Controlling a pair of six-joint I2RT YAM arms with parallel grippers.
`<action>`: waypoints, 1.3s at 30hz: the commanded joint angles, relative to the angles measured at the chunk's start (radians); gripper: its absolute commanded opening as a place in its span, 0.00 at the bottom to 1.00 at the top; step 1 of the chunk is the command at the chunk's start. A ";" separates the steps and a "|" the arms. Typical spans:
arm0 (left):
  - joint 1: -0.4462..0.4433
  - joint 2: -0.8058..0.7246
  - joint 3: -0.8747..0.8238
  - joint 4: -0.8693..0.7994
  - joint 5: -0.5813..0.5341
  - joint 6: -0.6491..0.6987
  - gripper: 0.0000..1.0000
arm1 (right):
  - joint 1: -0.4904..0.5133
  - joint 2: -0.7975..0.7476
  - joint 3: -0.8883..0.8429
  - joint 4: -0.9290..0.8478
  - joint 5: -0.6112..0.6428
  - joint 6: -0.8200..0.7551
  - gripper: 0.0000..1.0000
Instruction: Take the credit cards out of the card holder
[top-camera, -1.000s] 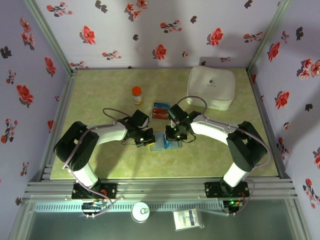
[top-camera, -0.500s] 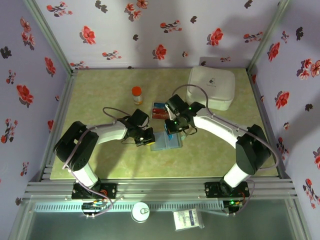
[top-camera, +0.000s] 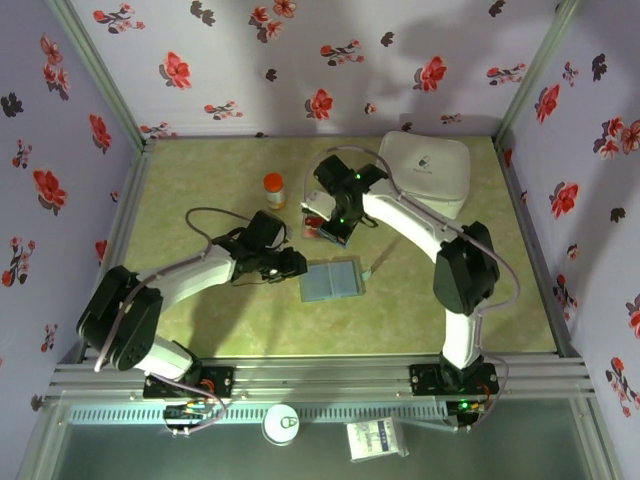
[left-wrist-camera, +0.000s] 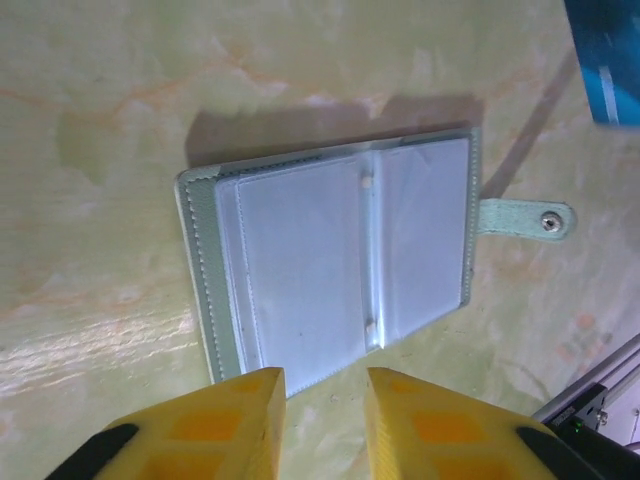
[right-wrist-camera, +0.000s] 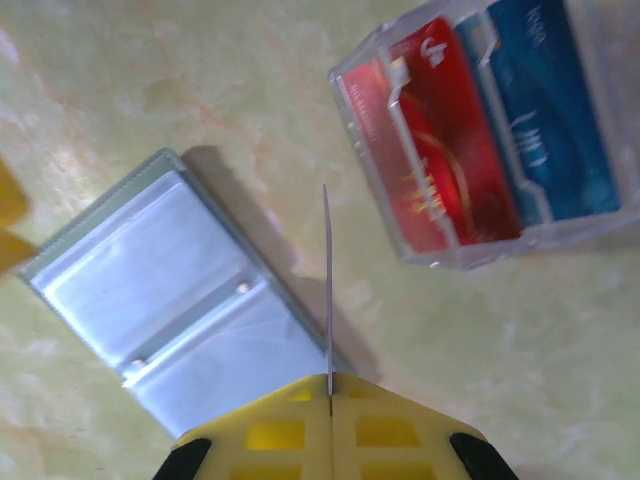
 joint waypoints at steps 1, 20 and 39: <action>0.016 -0.078 -0.028 -0.055 -0.022 0.049 0.29 | -0.034 0.082 0.151 -0.139 0.003 -0.185 0.05; 0.118 -0.347 -0.136 -0.187 -0.059 0.083 0.36 | -0.106 0.468 0.751 -0.297 -0.036 -0.351 0.06; 0.147 -0.392 -0.176 -0.208 -0.064 0.049 0.36 | -0.104 0.529 0.729 -0.223 -0.043 -0.343 0.16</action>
